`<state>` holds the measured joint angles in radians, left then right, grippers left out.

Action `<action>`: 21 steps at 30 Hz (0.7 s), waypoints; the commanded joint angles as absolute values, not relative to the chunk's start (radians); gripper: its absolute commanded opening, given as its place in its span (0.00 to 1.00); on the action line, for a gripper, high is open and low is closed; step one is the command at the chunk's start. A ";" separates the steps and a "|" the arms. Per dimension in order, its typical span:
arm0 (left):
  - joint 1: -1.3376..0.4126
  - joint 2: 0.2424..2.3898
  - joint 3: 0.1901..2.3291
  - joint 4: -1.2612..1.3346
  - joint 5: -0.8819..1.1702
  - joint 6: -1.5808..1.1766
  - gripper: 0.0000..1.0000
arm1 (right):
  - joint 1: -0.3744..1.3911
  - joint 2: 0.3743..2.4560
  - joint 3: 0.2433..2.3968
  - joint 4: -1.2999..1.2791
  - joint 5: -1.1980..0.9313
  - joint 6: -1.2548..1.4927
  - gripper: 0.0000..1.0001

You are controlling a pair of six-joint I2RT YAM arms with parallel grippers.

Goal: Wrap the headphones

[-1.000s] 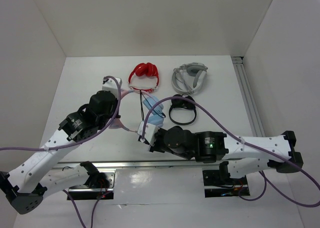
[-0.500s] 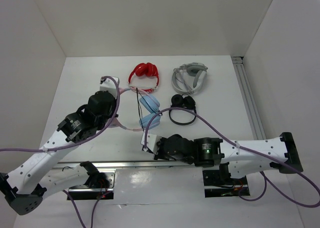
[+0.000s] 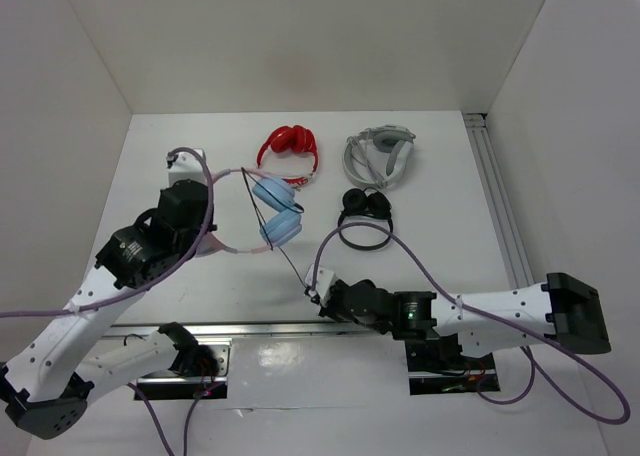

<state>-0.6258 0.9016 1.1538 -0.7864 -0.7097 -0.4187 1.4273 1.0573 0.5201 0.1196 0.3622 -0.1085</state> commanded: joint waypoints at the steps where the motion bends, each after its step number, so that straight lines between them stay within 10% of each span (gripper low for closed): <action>1: -0.611 0.881 1.278 -0.692 -0.792 -0.511 0.00 | 1.382 1.086 0.489 0.378 0.287 -0.055 0.02; 15: -0.611 0.899 1.519 -0.781 -0.723 -0.499 0.00 | 1.206 1.379 0.445 0.799 0.035 0.032 0.04; 21: -0.611 0.899 1.549 -0.802 -0.699 -0.499 0.00 | 1.177 1.528 0.465 0.910 -0.070 0.063 0.20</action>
